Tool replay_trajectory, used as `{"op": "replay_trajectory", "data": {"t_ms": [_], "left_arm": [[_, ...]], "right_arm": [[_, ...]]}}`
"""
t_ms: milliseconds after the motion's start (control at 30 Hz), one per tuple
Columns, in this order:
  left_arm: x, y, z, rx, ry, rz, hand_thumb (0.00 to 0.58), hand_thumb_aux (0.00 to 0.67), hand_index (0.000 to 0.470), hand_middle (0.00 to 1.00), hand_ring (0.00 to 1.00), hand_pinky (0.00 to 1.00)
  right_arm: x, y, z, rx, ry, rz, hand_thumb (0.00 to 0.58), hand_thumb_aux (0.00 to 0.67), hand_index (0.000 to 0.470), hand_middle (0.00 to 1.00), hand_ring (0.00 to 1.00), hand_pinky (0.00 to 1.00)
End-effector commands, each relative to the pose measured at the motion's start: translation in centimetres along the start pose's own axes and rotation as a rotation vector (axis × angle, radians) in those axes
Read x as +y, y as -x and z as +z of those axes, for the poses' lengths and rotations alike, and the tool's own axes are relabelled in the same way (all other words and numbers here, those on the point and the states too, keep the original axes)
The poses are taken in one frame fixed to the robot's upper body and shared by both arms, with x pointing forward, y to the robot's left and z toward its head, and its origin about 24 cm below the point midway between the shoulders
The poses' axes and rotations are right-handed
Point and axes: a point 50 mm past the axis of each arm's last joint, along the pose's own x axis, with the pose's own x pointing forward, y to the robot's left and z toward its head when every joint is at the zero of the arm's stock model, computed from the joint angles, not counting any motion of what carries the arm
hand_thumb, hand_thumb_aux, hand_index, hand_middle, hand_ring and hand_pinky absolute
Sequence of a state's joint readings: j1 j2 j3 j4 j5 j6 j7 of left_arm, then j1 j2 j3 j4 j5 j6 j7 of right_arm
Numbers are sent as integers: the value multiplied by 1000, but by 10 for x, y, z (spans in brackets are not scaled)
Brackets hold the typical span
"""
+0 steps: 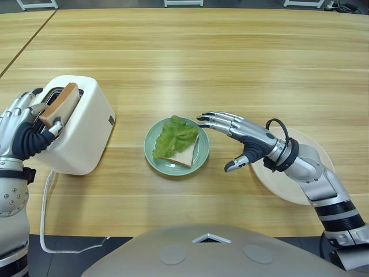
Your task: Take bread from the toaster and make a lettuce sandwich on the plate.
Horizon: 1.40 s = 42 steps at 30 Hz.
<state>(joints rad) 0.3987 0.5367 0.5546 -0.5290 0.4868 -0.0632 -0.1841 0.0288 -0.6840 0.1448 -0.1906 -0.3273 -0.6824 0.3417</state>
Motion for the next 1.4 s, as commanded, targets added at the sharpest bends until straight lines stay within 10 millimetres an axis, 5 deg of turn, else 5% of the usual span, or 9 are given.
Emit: {"op": "replay_trajectory", "data": {"t_ms": [33,233,500,800,1067,1400], "left_arm": [[15,-4,-3,-40,119,111,580,670,470,0,0,0],[37,-5,-10,-82,218,231,580,670,470,0,0,0],[39,-10,5,-157,329,273,580,670,470,0,0,0],[-9,-48,65,-312,522,80,580,670,470,0,0,0],[-65,-84,114,-421,340,-53,580,670,470,0,0,0],[-135,-78,148,-603,54,-137,580,670,470,0,0,0]], "right_arm": [[0,-2,-3,14,10,10,0,0,0,0,0,0],[-1,-3,-4,13,23,-13,0,0,0,0,0,0],[-2,-5,-7,13,31,-28,0,0,0,0,0,0],[-13,-6,-16,54,62,-94,0,0,0,0,0,0],[-39,8,-36,192,50,-269,0,0,0,0,0,0],[-36,10,-39,197,40,-265,0,0,0,0,0,0]]}}
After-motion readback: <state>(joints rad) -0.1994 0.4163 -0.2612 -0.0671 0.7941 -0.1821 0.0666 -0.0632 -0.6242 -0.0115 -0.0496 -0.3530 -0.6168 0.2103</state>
